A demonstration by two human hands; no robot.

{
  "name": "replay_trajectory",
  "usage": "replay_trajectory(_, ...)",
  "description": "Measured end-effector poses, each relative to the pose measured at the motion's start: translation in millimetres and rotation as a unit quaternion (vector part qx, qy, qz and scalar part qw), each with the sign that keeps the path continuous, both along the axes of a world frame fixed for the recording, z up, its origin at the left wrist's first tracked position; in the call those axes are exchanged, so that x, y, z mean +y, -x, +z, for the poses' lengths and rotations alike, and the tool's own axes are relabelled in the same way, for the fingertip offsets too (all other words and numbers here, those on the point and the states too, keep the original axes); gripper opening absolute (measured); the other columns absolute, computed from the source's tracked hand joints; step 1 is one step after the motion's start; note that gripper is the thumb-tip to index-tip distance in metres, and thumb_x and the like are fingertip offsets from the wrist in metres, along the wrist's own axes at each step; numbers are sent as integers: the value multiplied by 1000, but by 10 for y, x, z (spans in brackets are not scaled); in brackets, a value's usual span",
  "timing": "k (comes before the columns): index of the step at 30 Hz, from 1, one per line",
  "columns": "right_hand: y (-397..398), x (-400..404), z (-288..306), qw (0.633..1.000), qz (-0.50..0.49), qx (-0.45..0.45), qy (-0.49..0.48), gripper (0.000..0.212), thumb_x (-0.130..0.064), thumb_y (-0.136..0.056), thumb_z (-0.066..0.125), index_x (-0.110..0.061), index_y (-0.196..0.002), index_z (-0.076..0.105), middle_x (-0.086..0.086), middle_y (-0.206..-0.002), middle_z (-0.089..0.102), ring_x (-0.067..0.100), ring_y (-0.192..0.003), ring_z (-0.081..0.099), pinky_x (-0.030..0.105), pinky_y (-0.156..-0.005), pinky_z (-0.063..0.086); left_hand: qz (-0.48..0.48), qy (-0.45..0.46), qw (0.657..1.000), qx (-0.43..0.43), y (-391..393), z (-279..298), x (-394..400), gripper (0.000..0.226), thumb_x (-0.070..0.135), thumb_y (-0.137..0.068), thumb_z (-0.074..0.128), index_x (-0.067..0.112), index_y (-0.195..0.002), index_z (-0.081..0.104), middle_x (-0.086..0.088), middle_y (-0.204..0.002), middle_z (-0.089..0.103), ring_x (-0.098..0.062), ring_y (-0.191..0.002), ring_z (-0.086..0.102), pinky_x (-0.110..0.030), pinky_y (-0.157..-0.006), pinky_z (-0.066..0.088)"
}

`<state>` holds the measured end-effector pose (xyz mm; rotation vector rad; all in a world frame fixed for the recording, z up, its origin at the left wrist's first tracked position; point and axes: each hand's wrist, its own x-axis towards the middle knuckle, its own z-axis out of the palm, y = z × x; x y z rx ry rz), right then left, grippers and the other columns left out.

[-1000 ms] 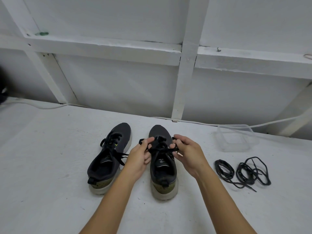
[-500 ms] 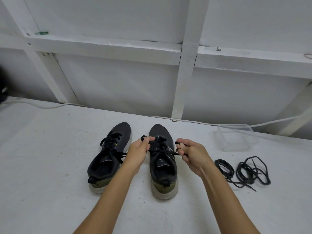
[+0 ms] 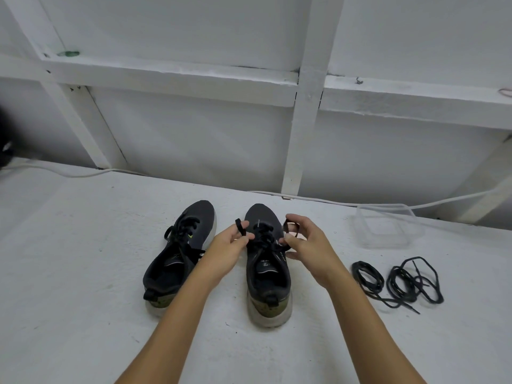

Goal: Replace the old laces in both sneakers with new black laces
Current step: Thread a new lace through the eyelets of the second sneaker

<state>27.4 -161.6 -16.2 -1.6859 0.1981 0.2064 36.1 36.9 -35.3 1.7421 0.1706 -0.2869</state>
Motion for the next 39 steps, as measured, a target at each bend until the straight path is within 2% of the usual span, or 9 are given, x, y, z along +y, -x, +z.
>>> replay_trajectory(4, -50, 56, -57, 955, 26, -90, 282, 24, -26, -95, 67, -36, -118, 69, -9, -120, 63, 13, -96, 65, 22, -82, 47, 117, -90, 989, -17, 41, -118, -24, 29, 33, -87, 73, 22, -107, 56, 5, -99, 70, -16, -92, 69, -41, -83, 57)
replay_trajectory(7, 85, 77, -160, 928, -46, -58, 365, 27, -39, -97, 63, -29, -121, 67, -2, -122, 57, 18, -106, 61, 27, -79, 41, 153, -102, 983, -16, 110, -172, -63, 32, 35, -91, 68, 21, -113, 50, 7, -92, 69, -17, -90, 70, -47, -85, 58)
replay_trajectory(12, 222, 53, -242, 977, -69, -19, 202, 16, -37, -98, 60, -28, -98, 74, -12, -91, 72, 2, -86, 65, 19, -68, 46, 81, -151, 985, -20, 205, -172, -86, 26, 27, -101, 52, 25, -123, 63, 13, -108, 65, -7, -98, 61, -28, -87, 47)
replay_trajectory(19, 210, 145, -257, 987, -117, -42, 102, 25, -38, -95, 66, -20, -81, 78, -17, -72, 72, -1, -67, 64, 21, -71, 51, 98, -28, 994, 29, 138, -176, -91, 34, 56, -96, 52, 30, -105, 71, 5, -102, 74, -16, -100, 69, -44, -93, 56)
replay_trajectory(22, 139, 178, -194, 992, -111, -36, 49, 11, -32, -88, 77, -25, -95, 80, -16, -87, 77, -5, -83, 70, 19, -81, 56, 99, -2, 995, 11, 105, -144, -124, 31, 45, -93, 64, 26, -117, 67, 10, -109, 71, -7, -104, 66, -35, -97, 54)
replay_trajectory(26, 88, 196, -184, 992, -88, -55, 74, 14, -23, -92, 72, -23, -104, 80, -14, -95, 77, -1, -90, 71, 22, -86, 57, 94, -76, 992, -42, 152, -55, -151, 26, 26, -97, 62, 25, -123, 62, 18, -106, 64, 9, -99, 58, -6, -76, 42)
replay_trajectory(30, 187, 171, -282, 983, -92, -61, 149, 16, -30, -96, 65, -29, -107, 77, -19, -104, 73, -3, -88, 67, 15, -79, 53, 88, -95, 991, -20, 303, -38, -128, 28, 33, -97, 59, 33, -124, 51, 15, -106, 65, -1, -97, 64, -20, -75, 47)
replay_trajectory(33, 392, 169, -302, 982, -139, -70, 112, 13, -36, -96, 64, -35, -107, 70, -21, -107, 68, -4, -90, 65, 9, -72, 47, 60, -78, 995, -33, 477, -94, -99, 17, 39, -97, 59, 35, -112, 63, 17, -105, 70, 0, -97, 66, -31, -87, 56)
replay_trajectory(39, 730, 217, -269, 987, -120, -84, 63, 8, -35, -93, 69, -30, -88, 73, -18, -92, 73, -4, -93, 66, 17, -79, 47, 29, -206, 959, -191, 723, -47, 23, 11, 30, -97, 61, 29, -97, 72, 20, -96, 67, 5, -93, 60, -14, -73, 47)
